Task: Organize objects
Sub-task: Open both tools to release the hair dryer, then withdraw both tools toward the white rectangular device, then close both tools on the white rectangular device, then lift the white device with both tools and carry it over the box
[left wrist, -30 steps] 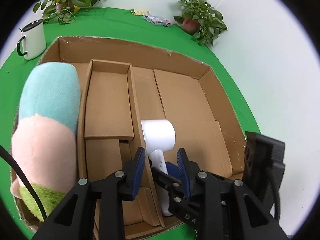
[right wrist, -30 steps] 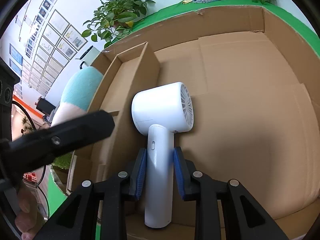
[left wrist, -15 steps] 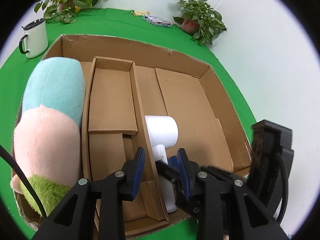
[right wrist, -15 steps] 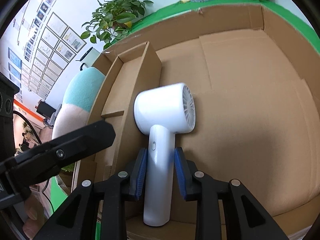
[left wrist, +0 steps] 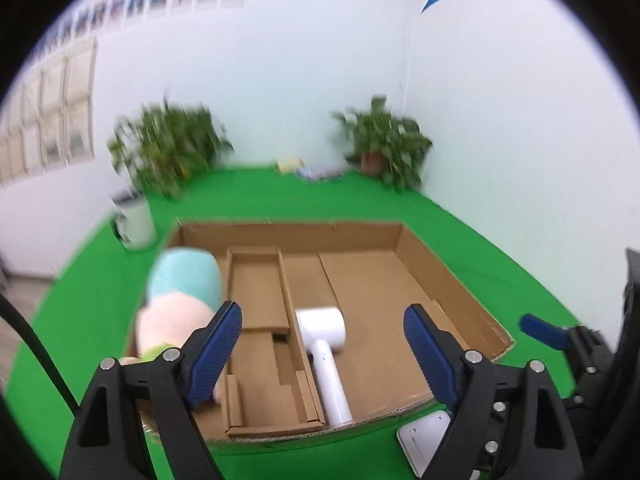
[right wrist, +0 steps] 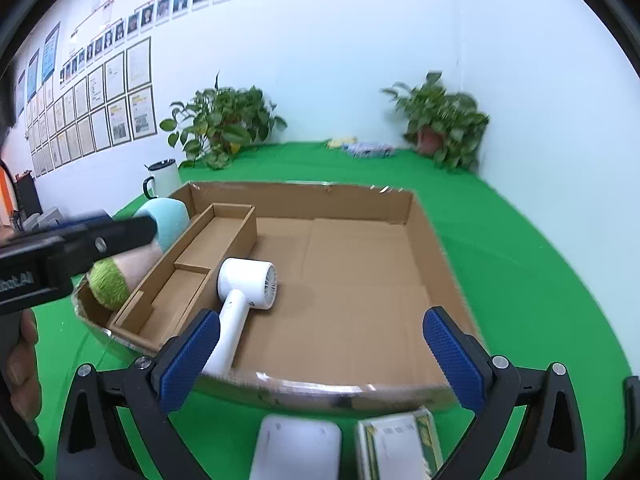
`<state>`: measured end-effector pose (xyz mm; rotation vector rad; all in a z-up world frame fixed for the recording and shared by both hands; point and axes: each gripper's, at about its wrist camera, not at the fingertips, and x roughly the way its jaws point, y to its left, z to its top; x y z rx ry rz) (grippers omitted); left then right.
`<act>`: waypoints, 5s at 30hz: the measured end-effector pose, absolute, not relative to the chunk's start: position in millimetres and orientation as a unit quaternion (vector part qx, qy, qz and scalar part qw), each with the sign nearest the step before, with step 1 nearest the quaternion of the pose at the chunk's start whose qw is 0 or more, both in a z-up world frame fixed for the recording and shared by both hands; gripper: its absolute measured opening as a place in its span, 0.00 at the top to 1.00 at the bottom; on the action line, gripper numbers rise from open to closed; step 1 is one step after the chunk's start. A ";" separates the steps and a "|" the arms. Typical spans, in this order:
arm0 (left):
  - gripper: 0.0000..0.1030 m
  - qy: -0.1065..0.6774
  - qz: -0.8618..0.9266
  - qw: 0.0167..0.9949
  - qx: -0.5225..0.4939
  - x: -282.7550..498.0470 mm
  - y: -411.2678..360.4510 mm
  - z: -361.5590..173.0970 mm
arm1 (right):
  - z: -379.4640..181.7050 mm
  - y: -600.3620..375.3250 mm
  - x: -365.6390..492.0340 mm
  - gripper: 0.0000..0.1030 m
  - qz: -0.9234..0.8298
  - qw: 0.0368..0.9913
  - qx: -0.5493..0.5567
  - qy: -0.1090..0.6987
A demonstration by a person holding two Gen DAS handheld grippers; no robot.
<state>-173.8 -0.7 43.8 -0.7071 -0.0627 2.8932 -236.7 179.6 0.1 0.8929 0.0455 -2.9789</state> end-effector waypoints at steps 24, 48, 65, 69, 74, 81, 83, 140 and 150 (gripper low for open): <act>0.19 -0.030 0.976 0.047 -0.212 -114.2 14.9 53.2 | 31.9 191.1 -138.9 0.01 -0.967 0.020 0.255 0.014; 0.20 -0.094 0.918 0.113 -0.368 -124.8 -7.2 -40.2 | -75.9 197.5 -132.2 0.05 -0.906 0.157 0.387 -0.067; 0.25 -0.105 0.901 0.140 -0.397 -129.7 -6.2 -53.0 | -105.2 183.8 -175.8 0.37 -0.888 0.083 0.452 0.015; 0.25 -0.119 0.888 0.183 -0.405 -119.3 -4.6 -58.3 | -100.5 176.1 -141.9 0.35 -0.878 0.130 0.460 -0.015; 0.25 -0.177 0.847 0.242 -0.438 -120.2 1.4 -79.8 | -88.3 173.7 -106.3 0.01 -0.893 0.157 0.420 -0.034; 0.26 -0.216 0.811 0.264 -0.475 -122.0 8.5 -96.4 | -102.5 161.9 -120.7 0.01 -0.882 0.168 0.441 -0.009; 0.26 -0.227 0.801 0.277 -0.480 -121.4 11.1 -100.0 | -105.5 158.1 -121.9 0.01 -0.885 0.161 0.437 0.006; 0.75 -0.158 0.854 0.314 -0.382 -104.8 35.4 8.1 | -7.2 149.2 -100.7 0.34 -0.948 0.097 0.300 0.043; 0.81 -0.136 0.866 0.330 -0.350 -111.1 40.5 39.0 | 29.1 149.4 -115.6 0.36 -0.958 0.087 0.270 0.046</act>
